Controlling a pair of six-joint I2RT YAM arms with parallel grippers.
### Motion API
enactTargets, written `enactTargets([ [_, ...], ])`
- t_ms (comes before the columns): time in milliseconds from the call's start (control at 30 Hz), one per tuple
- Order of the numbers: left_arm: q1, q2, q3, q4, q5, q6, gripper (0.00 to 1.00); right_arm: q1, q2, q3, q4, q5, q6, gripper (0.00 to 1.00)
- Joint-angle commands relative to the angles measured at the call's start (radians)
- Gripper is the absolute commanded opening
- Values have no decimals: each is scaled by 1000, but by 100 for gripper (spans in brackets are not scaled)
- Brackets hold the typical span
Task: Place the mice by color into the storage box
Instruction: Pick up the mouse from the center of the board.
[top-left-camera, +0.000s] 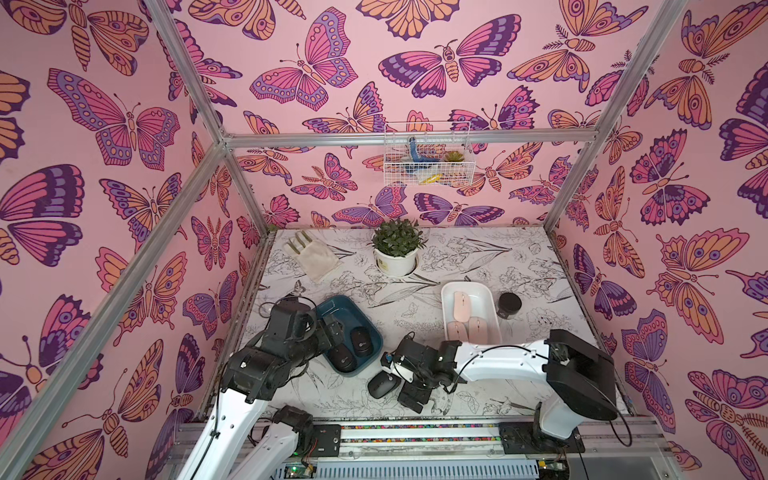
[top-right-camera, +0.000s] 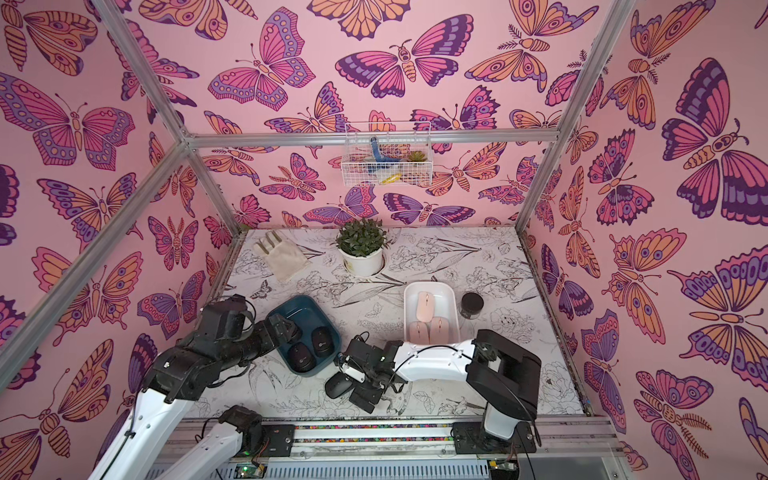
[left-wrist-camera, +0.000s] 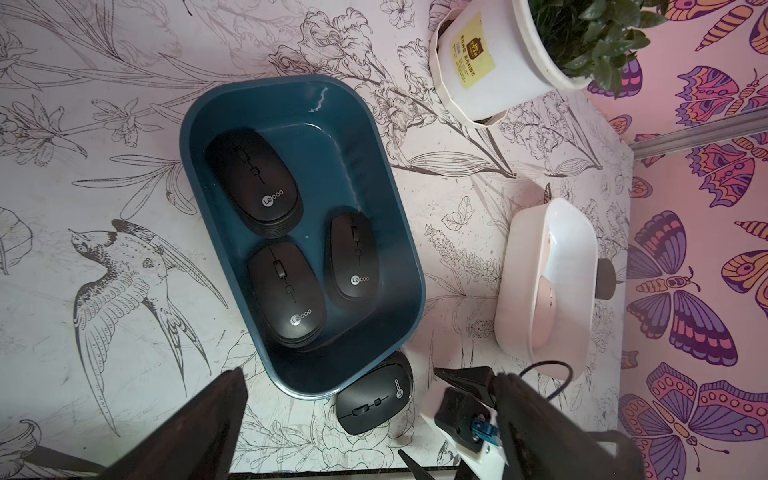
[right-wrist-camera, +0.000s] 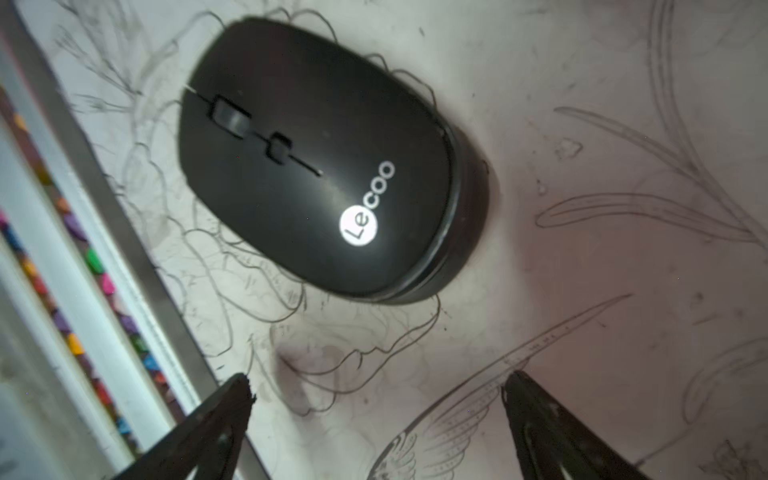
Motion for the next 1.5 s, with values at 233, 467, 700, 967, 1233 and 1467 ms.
enactTargets([
  [233,12,-15,-13,1,-6,13,98,8,81,43,81,126,-80,97],
  [467,11,-12,-17,2,-9,11,98,8,138,109,102,64,-163,97],
  [700,12,-15,-14,-6,-18,17,98,8,177,164,109,52,-209,97],
  [967,12,-8,-14,-8,-21,22,98,8,199,184,133,1,-235,93],
  [1233,12,-7,-14,-8,-21,22,98,9,218,179,163,-45,-219,76],
  [1467,13,-2,-14,-7,-35,29,98,8,170,116,219,-51,-167,55],
])
